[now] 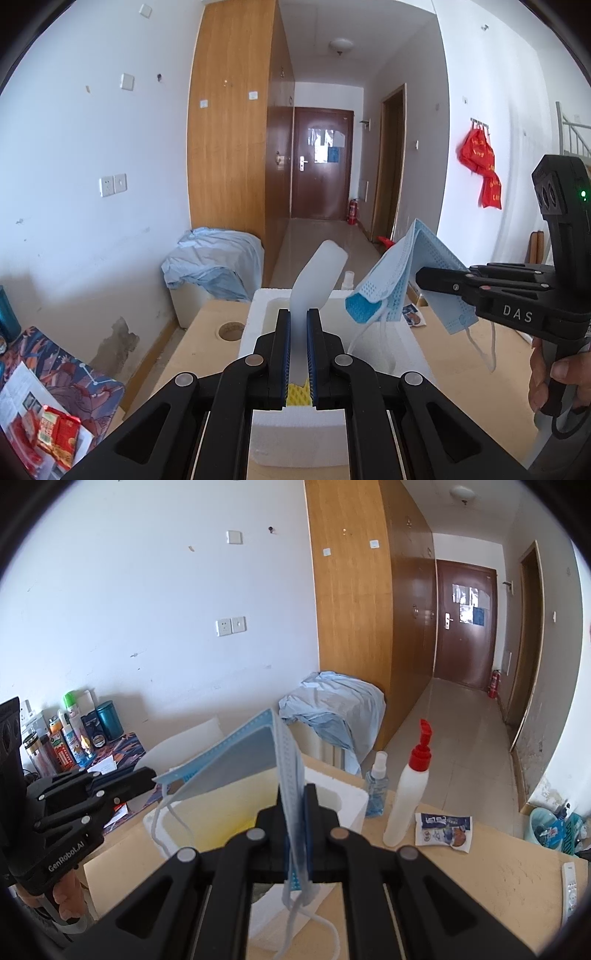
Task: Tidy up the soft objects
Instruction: 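Lower the foam tube into the box and open the left gripper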
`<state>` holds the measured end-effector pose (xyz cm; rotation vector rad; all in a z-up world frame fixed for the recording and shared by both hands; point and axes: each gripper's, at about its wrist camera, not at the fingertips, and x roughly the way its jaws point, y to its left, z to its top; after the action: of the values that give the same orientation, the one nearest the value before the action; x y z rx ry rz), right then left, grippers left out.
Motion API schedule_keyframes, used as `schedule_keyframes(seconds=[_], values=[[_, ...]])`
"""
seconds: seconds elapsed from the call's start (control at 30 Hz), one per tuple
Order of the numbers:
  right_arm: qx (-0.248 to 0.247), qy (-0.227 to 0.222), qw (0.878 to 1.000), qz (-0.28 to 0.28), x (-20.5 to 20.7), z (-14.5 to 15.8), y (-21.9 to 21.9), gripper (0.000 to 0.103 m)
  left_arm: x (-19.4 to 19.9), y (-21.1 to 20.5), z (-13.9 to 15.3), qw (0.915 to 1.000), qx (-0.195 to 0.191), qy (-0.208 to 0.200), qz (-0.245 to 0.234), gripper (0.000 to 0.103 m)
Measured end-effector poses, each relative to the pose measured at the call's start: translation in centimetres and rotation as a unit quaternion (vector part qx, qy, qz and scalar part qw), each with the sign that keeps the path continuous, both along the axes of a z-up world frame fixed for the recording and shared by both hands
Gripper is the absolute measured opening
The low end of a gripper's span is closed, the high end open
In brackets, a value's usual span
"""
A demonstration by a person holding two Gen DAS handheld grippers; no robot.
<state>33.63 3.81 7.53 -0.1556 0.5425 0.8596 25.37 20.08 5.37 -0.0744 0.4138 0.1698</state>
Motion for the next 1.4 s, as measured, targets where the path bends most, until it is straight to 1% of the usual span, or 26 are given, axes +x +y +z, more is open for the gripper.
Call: schedule_keyframes(seconds=[0.3,0.63,0.7,0.77,0.87,0.9,1.0,1.03,1.07,1.1,1.13,1.17,1.23,1.4], values=[[-0.010,0.013,1.000,-0.007,1.4,-0.8,0.3,0.009,2.3,0.2,-1.2,0.9997,-0.008,0.020,-0.007,0.008],[-0.007,0.014,1.000,-0.018,1.7,-0.7,-0.2,0.009,3.6,0.1,-1.8,0.9990,-0.014,0.042,-0.010,0.010],[-0.007,0.013,1.000,-0.021,1.8,-0.6,-0.3,0.009,3.8,0.0,-1.9,0.9988,-0.015,0.045,-0.014,0.011],[-0.006,0.014,1.000,-0.022,1.8,-0.6,-0.4,0.009,3.9,-0.2,-2.1,0.9987,-0.013,0.047,-0.015,0.018],[-0.008,0.013,1.000,-0.021,1.8,-0.7,-0.4,0.009,3.9,-0.3,-2.0,0.9988,-0.010,0.045,-0.014,0.021],[-0.008,0.013,1.000,-0.021,1.8,-0.7,-0.3,0.009,3.9,-0.4,-2.0,0.9990,-0.005,0.044,-0.013,0.023],[-0.008,0.014,1.000,-0.021,1.9,-0.7,-0.4,0.009,3.8,-0.6,-2.0,0.9989,-0.001,0.045,-0.014,0.025],[-0.008,0.013,1.000,-0.022,1.8,-0.7,-0.4,0.009,3.8,-0.7,-2.0,0.9989,0.002,0.045,-0.012,0.032],[-0.007,0.013,1.000,-0.021,1.8,-0.7,-0.5,0.009,3.8,-0.7,-2.0,0.9989,0.003,0.045,-0.009,0.049],[-0.007,0.012,1.000,-0.021,1.8,-0.6,-0.5,0.009,3.7,-0.7,-2.0,0.9989,0.004,0.045,-0.005,0.061],[-0.006,0.012,1.000,-0.020,1.8,-0.6,-0.5,0.009,3.7,-0.7,-2.0,0.9990,0.007,0.043,0.000,0.080],[-0.005,0.012,1.000,-0.021,1.8,-0.6,-0.6,0.009,3.4,-0.8,-1.9,0.9993,0.011,0.036,0.007,0.090],[-0.005,0.011,1.000,-0.021,1.8,-0.6,-0.6,0.009,2.9,-0.9,-1.8,0.9993,0.022,0.025,0.019,0.097],[-0.005,0.011,1.000,-0.019,1.8,-0.6,-0.6,0.009,2.4,-0.8,-1.7,0.9991,0.026,0.020,0.028,0.099]])
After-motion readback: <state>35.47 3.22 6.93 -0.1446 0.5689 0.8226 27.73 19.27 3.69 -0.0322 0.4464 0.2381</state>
